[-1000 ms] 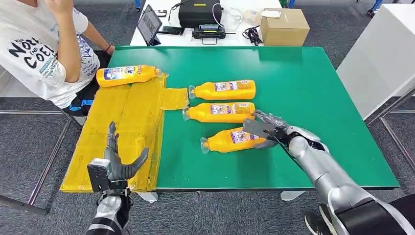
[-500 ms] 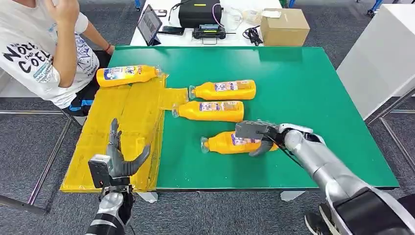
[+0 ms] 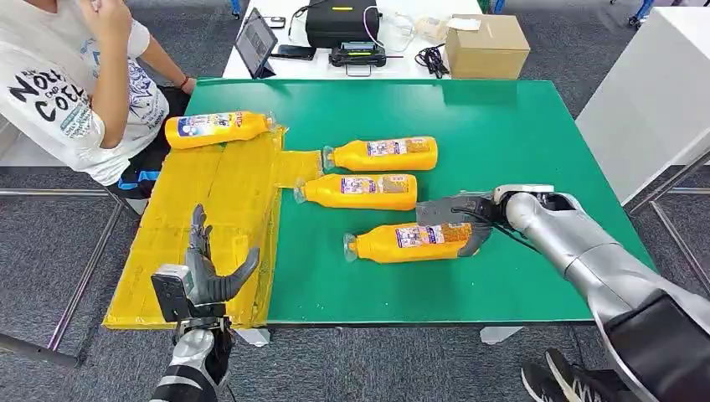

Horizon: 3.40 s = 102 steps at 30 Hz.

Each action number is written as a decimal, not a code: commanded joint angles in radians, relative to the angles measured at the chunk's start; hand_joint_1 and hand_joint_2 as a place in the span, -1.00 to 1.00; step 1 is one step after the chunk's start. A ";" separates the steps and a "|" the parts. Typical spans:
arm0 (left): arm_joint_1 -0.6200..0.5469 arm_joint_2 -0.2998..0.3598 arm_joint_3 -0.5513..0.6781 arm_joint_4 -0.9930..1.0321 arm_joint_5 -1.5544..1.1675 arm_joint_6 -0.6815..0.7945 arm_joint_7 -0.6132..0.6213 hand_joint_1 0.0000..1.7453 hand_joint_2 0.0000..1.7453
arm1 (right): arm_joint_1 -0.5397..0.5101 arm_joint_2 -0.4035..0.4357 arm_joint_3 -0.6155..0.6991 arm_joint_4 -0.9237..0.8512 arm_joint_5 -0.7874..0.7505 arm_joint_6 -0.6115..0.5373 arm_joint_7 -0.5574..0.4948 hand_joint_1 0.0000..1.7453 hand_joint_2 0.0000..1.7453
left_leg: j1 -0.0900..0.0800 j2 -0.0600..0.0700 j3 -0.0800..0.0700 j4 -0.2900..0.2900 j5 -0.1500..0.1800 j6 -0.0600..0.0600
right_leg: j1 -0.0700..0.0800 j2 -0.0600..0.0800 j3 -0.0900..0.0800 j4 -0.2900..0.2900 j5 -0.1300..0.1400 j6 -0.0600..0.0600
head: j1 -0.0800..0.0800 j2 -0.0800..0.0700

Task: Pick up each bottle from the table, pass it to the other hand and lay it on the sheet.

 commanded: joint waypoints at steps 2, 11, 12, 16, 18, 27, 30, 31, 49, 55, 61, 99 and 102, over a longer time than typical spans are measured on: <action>-0.038 0.004 -0.005 0.059 0.004 0.003 -0.018 -1.00 1.00 | -0.082 -0.022 0.159 -0.011 -0.001 -0.013 0.013 -1.00 1.00 | 0.001 0.002 0.003 0.002 -0.003 -0.002 | 0.001 0.001 0.003 0.001 -0.002 -0.003 | 0.000 0.000; -0.040 -0.006 -0.003 0.075 0.008 0.002 -0.018 -1.00 1.00 | -0.062 -0.008 0.274 0.009 -0.022 -0.059 0.028 -1.00 1.00 | 0.000 0.001 0.002 0.000 -0.001 -0.001 | 0.001 0.001 0.002 0.000 -0.001 -0.002 | 0.000 0.000; -0.041 -0.007 -0.002 0.079 0.008 0.002 -0.018 -1.00 1.00 | -0.044 0.010 0.280 0.025 -0.015 -0.093 0.032 -1.00 1.00 | 0.001 0.001 0.003 0.000 -0.002 -0.002 | 0.001 0.001 0.003 0.000 -0.001 -0.003 | 0.000 0.000; -0.043 -0.010 -0.004 0.086 0.003 0.000 -0.018 -1.00 1.00 | -0.012 0.077 0.307 0.125 0.001 -0.165 0.004 -1.00 1.00 | 0.002 0.002 0.004 -0.001 -0.001 -0.002 | 0.002 0.001 0.004 -0.002 -0.001 -0.003 | 0.000 0.000; -0.043 -0.010 -0.004 0.086 0.003 0.000 -0.018 -1.00 1.00 | -0.012 0.077 0.307 0.125 0.001 -0.165 0.004 -1.00 1.00 | 0.002 0.002 0.005 -0.001 -0.002 -0.002 | 0.002 0.001 0.005 -0.001 -0.001 -0.003 | 0.000 0.000; -0.055 -0.016 -0.011 0.109 -0.001 -0.001 -0.018 -1.00 1.00 | 0.066 0.194 0.311 0.252 0.033 -0.265 -0.022 -1.00 1.00 | 0.002 0.002 0.005 -0.001 -0.002 -0.002 | 0.002 0.001 0.006 -0.002 -0.001 -0.003 | 0.000 0.000; -0.058 -0.016 -0.008 0.112 0.000 -0.001 -0.018 -1.00 1.00 | 0.077 0.216 0.312 0.272 0.042 -0.283 -0.022 -1.00 1.00 | 0.002 0.003 0.005 -0.001 -0.002 -0.003 | 0.002 0.002 0.004 -0.001 -0.001 -0.003 | 0.000 0.000; -0.059 -0.016 -0.007 0.119 0.001 -0.002 -0.018 -1.00 1.00 | 0.087 0.232 0.310 0.291 0.051 -0.300 -0.020 -1.00 1.00 | 0.002 0.004 0.005 -0.001 -0.001 -0.002 | 0.002 0.002 0.004 -0.002 0.000 -0.003 | 0.000 0.000; -0.022 -0.014 0.024 0.053 0.003 -0.019 -0.018 -1.00 1.00 | 0.182 0.182 -0.013 0.130 -0.008 -0.534 -0.119 1.00 1.00 | 0.002 0.007 0.010 -0.001 -0.001 -0.002 | 0.002 0.005 0.007 -0.002 0.002 -0.005 | 0.000 0.000; 0.021 -0.015 0.035 0.001 -0.003 -0.013 -0.018 -1.00 1.00 | 0.399 0.183 -0.335 -0.200 0.073 -0.701 -0.098 1.00 1.00 | 0.005 0.005 0.012 -0.002 -0.003 -0.003 | 0.005 0.004 0.011 -0.003 0.000 -0.007 | 0.002 0.000; 0.034 -0.022 0.046 -0.012 -0.003 -0.008 -0.018 -1.00 1.00 | 0.483 0.258 -0.523 -0.289 0.131 -0.798 -0.176 1.00 1.00 | 0.002 0.002 0.001 0.000 -0.002 -0.002 | 0.003 0.003 0.000 0.000 0.000 -0.005 | 0.000 0.000; 0.178 0.028 -0.281 -0.244 0.254 -0.487 0.230 -1.00 1.00 | 0.875 0.614 -0.576 -0.246 0.275 -1.018 -0.548 1.00 1.00 | 0.002 0.005 -0.001 -0.003 -0.003 -0.003 | 0.002 0.005 -0.003 -0.001 0.000 -0.006 | 0.000 0.000; 0.179 0.031 -0.285 -0.242 0.247 -0.491 0.233 -1.00 1.00 | 0.860 0.615 -0.560 -0.233 0.260 -1.004 -0.541 1.00 1.00 | 0.002 0.004 -0.002 -0.003 -0.002 -0.003 | 0.003 0.004 -0.004 -0.001 0.000 -0.006 | 0.000 0.000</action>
